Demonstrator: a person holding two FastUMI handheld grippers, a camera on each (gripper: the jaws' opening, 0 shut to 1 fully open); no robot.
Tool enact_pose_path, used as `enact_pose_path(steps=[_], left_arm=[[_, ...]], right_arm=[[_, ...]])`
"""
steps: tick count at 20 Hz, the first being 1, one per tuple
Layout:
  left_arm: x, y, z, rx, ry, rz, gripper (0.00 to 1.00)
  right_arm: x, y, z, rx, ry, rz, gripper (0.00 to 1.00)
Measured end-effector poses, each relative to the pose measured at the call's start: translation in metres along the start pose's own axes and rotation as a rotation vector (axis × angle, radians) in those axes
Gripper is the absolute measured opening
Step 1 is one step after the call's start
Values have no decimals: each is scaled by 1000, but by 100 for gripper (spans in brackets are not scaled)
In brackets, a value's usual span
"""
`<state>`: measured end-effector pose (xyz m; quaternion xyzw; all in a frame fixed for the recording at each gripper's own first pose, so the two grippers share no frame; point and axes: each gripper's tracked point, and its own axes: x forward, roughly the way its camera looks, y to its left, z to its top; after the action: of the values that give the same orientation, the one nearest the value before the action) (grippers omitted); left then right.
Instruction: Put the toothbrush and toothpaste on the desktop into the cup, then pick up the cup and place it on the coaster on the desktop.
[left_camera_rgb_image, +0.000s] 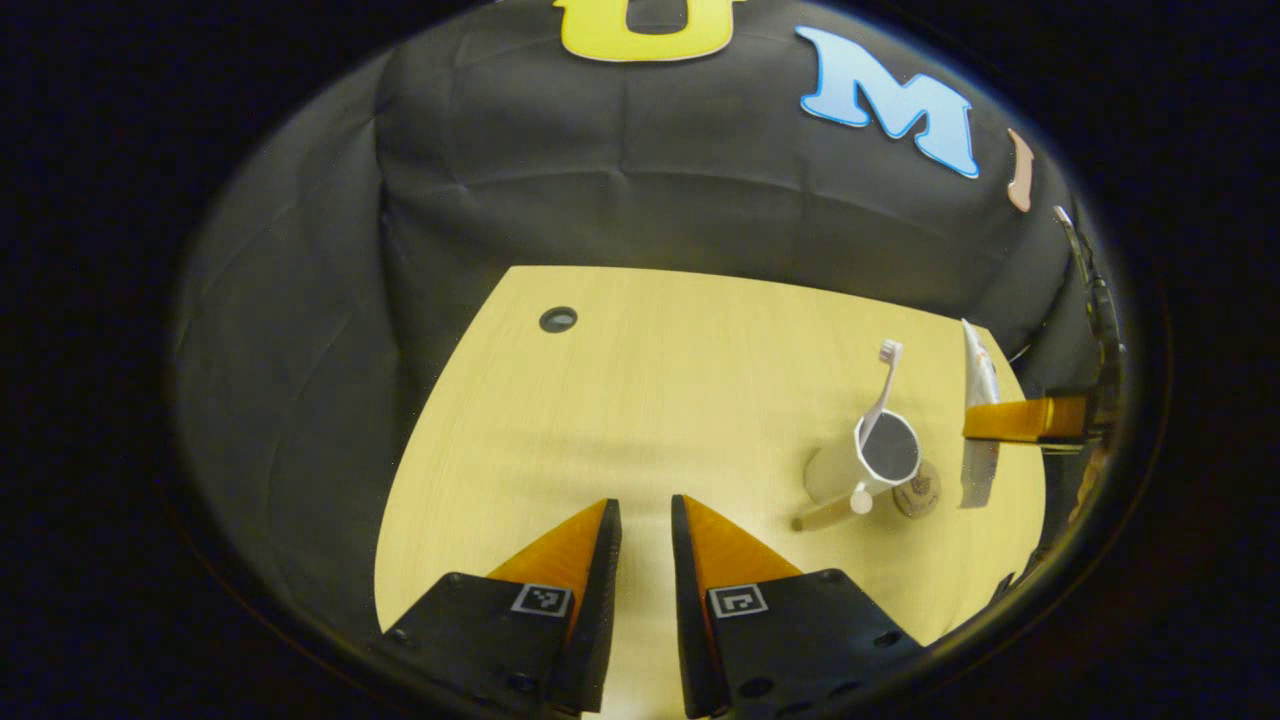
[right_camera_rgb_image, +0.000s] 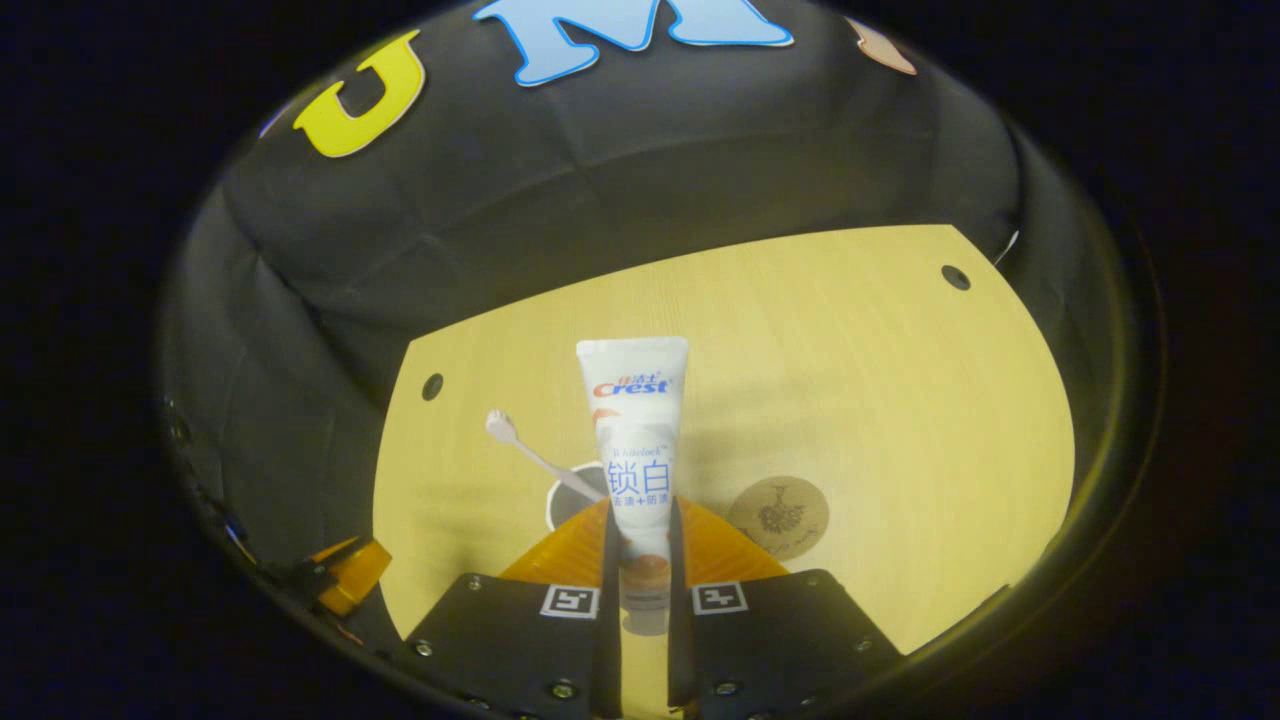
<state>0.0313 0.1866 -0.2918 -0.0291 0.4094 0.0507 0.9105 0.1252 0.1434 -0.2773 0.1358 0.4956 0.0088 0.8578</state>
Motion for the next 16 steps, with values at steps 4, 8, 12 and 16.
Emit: enact_pose_path(steps=[4, 8, 12, 16], left_arm=[[-7, 15, -9, -32, 10, 19, 36], [-14, 26, -17, -55, 19, 38, 36], [-19, 32, -27, -81, 28, 53, 36], [-23, 40, -35, -94, 44, 63, 36]], right_arm=[[21, 14, 11, 19, -1, 9, 19], [36, 25, 20, 25, -23, 18, 19], [49, 32, 25, 15, -71, 29, 19], [60, 32, 24, 11, -106, 33, 19]])
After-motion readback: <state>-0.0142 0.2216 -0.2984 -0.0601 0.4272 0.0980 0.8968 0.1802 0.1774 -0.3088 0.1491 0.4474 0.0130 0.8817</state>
